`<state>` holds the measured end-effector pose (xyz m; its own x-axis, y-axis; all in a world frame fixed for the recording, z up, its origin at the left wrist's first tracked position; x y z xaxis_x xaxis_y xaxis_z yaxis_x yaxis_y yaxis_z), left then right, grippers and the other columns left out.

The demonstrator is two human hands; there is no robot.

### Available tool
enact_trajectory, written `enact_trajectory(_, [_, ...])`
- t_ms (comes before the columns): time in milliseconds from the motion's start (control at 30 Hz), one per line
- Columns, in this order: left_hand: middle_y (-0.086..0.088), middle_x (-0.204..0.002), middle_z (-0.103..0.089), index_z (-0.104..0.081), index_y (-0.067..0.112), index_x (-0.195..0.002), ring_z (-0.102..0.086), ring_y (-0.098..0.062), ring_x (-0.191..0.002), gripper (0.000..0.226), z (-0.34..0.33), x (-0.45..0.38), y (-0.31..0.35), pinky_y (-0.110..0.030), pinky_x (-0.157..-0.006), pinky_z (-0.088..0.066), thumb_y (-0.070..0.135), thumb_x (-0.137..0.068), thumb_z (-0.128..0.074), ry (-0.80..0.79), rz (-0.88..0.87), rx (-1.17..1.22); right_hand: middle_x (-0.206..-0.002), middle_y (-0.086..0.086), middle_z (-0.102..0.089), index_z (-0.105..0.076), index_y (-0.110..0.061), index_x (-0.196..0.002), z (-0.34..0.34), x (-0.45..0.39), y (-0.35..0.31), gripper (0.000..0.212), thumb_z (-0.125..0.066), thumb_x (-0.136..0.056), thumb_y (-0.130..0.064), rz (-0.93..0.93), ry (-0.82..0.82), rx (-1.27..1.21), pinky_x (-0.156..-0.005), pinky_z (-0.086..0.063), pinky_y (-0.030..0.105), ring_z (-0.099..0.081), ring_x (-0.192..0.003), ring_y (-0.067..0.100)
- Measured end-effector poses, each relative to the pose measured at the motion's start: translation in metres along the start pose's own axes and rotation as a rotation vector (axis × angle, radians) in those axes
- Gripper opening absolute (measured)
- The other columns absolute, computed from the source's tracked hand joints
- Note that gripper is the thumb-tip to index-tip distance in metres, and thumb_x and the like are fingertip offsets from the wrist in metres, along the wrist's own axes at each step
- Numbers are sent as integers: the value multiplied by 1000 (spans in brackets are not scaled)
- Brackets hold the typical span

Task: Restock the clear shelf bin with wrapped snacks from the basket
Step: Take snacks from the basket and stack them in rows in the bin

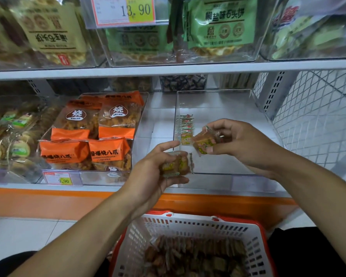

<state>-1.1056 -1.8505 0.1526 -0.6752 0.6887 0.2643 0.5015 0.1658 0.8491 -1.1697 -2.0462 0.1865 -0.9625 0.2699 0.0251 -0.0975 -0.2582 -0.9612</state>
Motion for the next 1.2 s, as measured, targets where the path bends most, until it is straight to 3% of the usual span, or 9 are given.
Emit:
enact_trajectory(200, [-8,-87,-75,-51,23,-140,-74,-25,-72,55,-6,-9,-1,-36,-63,-61,-2,-94,-65,85,-67,-246,-109,-4,-62,-62,-27,-112,-2,-45,23,43,-86,-76,-30,-21,145,562,-70,-44,25,-59,-94,16])
enact_trajectory(367, [-3,-83,-76,-27,28,-156,-75,-24,-71,81,-11,-18,2,-35,-62,-62,2,-92,-70,86,-52,-216,-122,3,-64,-67,-20,-107,-25,-98,53,33,-80,-80,-7,-80,106,691,-83,-49,29,-59,-109,20])
enact_trajectory(500, [3,-84,-78,-59,32,-119,-77,-24,-79,37,-14,-18,5,-33,-63,-62,6,-94,-68,54,-74,-251,-123,8,-65,-68,-16,-107,-32,-116,68,33,-76,-80,2,-118,138,666,-87,-53,33,-60,-107,26])
enact_trajectory(600, [5,-80,-78,-60,39,-100,-77,-23,-75,33,-13,-18,4,-34,-63,-63,7,-95,-67,61,-99,-239,-115,14,-62,-52,-10,-117,-36,-121,69,24,-54,-94,-4,-144,179,679,-73,-49,31,-57,-89,24])
enact_trajectory(667, [5,-79,-78,-60,39,-101,-77,-23,-72,33,-12,-19,3,-34,-62,-63,7,-95,-67,65,-112,-226,-115,19,-60,-44,-6,-121,-38,-121,66,21,-38,-101,-13,-154,226,613,-78,-54,37,-60,-92,28])
enact_trajectory(833, [4,-83,-78,-59,38,-106,-77,-23,-78,33,-11,-21,3,-35,-65,-63,10,-94,-69,52,-110,-193,-130,22,-52,-31,-6,-139,-36,-118,80,51,-53,-93,-2,-304,179,534,-91,-50,42,-53,-105,31])
enact_trajectory(967, [-2,-87,-76,-54,28,-127,-77,-20,-75,41,-9,-17,5,-35,-64,-63,11,-93,-70,128,-158,-158,-138,13,-50,-32,-16,-148,-34,-115,66,82,-80,-82,-14,-294,152,553,-97,-49,37,-54,-120,32])
enact_trajectory(1100, [-7,-95,-69,-59,24,-126,-75,-20,-73,36,0,-7,13,-33,-65,-62,13,-93,-71,215,-261,-140,-96,-8,-68,-66,-30,-105,-23,-91,7,26,-72,-87,-47,21,292,445,-74,-50,27,-67,-94,15])
enact_trajectory(1200, [-10,-101,-73,-65,21,-117,-76,-21,-76,29,5,-3,17,-33,-66,-62,18,-90,-74,228,-316,-184,-79,-6,-68,-67,-37,-90,-40,-53,-24,43,-65,-74,-76,159,110,222,-61,-50,26,-65,-69,9])
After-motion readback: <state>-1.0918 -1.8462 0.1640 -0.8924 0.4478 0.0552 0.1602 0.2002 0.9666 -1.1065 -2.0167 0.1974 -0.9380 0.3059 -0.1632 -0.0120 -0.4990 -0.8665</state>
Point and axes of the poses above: each hand's wrist, its own x-axis away from the middle knuckle, its own z-axis out of the back of the hand, y = z × x, the point moved 6 cm from there along -x, towards the middle knuckle
